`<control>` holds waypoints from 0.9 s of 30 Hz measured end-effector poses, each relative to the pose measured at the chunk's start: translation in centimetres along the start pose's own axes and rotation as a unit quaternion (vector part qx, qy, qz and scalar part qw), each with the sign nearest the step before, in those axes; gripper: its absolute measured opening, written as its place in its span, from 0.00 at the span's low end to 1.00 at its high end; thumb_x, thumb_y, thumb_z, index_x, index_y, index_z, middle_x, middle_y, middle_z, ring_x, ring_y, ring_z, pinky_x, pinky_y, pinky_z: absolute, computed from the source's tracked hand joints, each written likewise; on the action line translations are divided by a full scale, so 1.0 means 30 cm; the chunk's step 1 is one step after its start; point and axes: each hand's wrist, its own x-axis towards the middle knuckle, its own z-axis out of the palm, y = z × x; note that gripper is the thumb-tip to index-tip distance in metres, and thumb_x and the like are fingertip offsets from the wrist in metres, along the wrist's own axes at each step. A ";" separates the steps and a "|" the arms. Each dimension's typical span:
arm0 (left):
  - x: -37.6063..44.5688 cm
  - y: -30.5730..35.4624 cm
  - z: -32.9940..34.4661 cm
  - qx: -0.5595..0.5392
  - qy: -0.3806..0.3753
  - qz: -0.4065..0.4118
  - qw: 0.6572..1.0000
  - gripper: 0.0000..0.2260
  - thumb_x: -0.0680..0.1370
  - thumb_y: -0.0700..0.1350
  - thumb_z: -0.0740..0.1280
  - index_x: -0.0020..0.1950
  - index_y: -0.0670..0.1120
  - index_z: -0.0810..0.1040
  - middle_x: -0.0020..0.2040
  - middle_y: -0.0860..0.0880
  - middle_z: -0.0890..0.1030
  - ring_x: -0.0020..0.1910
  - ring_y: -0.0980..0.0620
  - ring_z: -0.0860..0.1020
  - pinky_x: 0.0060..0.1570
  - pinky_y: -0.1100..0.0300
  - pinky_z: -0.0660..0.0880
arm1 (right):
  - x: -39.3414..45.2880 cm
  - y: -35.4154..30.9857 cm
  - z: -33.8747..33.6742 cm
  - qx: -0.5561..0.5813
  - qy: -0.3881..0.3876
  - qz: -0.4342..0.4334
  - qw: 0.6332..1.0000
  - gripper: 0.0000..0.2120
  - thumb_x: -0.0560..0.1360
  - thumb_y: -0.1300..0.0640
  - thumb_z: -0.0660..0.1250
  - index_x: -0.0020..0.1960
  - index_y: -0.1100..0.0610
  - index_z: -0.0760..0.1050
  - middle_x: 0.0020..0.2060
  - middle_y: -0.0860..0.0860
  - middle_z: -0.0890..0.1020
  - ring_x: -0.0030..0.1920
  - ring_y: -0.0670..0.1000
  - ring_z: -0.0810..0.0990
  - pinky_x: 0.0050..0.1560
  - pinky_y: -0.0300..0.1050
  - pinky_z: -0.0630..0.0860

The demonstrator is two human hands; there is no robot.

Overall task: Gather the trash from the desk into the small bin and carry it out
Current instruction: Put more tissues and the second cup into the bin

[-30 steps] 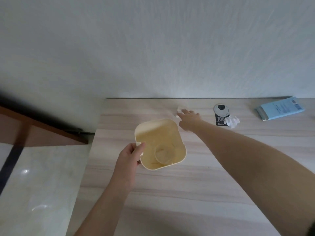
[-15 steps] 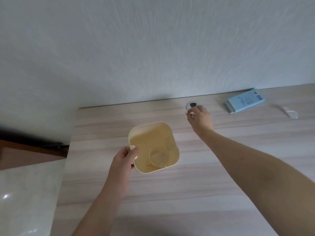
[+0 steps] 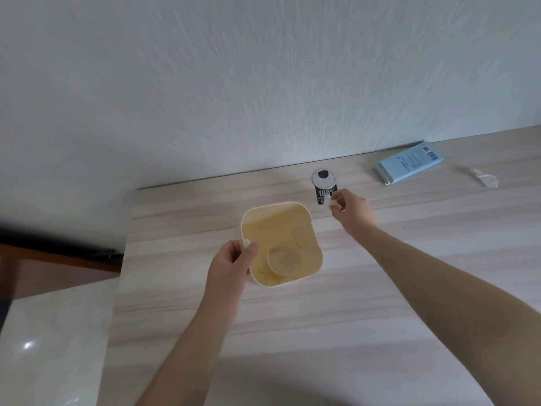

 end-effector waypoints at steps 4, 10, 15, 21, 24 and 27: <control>-0.014 -0.012 -0.001 0.018 -0.002 0.016 1.000 0.12 0.75 0.48 0.72 0.38 0.45 0.73 0.28 0.57 0.71 0.25 0.61 0.68 0.26 0.70 0.67 | -0.113 -0.084 -0.080 0.109 0.062 -0.013 0.992 0.08 0.74 0.55 0.70 0.54 0.51 0.80 0.42 0.46 0.83 0.37 0.40 0.78 0.39 0.30 0.72; -0.064 -0.023 0.020 0.040 -0.016 0.024 0.999 0.12 0.75 0.51 0.72 0.37 0.47 0.74 0.30 0.54 0.72 0.28 0.57 0.69 0.29 0.67 0.68 | -0.384 -0.207 -0.242 0.189 0.119 -0.130 0.966 0.09 0.72 0.64 0.72 0.46 0.52 0.83 0.42 0.45 0.78 0.39 0.42 0.81 0.44 0.26 0.73; -0.119 -0.014 0.015 0.041 -0.060 0.032 0.997 0.20 0.68 0.58 0.71 0.37 0.41 0.71 0.32 0.50 0.70 0.29 0.55 0.67 0.30 0.65 0.65 | -0.574 -0.327 -0.267 0.097 0.074 -0.226 0.967 0.10 0.69 0.69 0.73 0.45 0.55 0.84 0.38 0.46 0.76 0.32 0.41 0.75 0.39 0.29 0.71; -0.177 -0.029 -0.080 0.028 -0.113 0.044 0.992 0.12 0.76 0.50 0.72 0.35 0.47 0.76 0.28 0.56 0.72 0.25 0.60 0.69 0.27 0.70 0.67 | -0.715 -0.454 -0.174 -0.030 0.027 -0.234 0.971 0.09 0.70 0.67 0.71 0.47 0.58 0.85 0.44 0.56 0.82 0.36 0.58 0.81 0.38 0.51 0.80; -0.205 -0.040 -0.164 0.030 -0.163 0.052 0.985 0.14 0.75 0.51 0.72 0.31 0.53 0.73 0.27 0.58 0.71 0.25 0.61 0.69 0.27 0.71 0.67 | -0.778 -0.515 -0.135 -0.041 0.024 -0.214 0.976 0.11 0.72 0.66 0.69 0.51 0.57 0.85 0.48 0.55 0.83 0.45 0.58 0.83 0.44 0.53 0.79; -0.238 -0.043 -0.238 0.034 -0.196 0.044 0.979 0.14 0.68 0.58 0.72 0.30 0.53 0.72 0.27 0.57 0.71 0.26 0.59 0.69 0.27 0.69 0.66 | -0.830 -0.564 -0.090 -0.139 -0.054 -0.184 0.972 0.18 0.76 0.62 0.64 0.64 0.52 0.78 0.65 0.51 0.77 0.63 0.55 0.76 0.59 0.48 0.73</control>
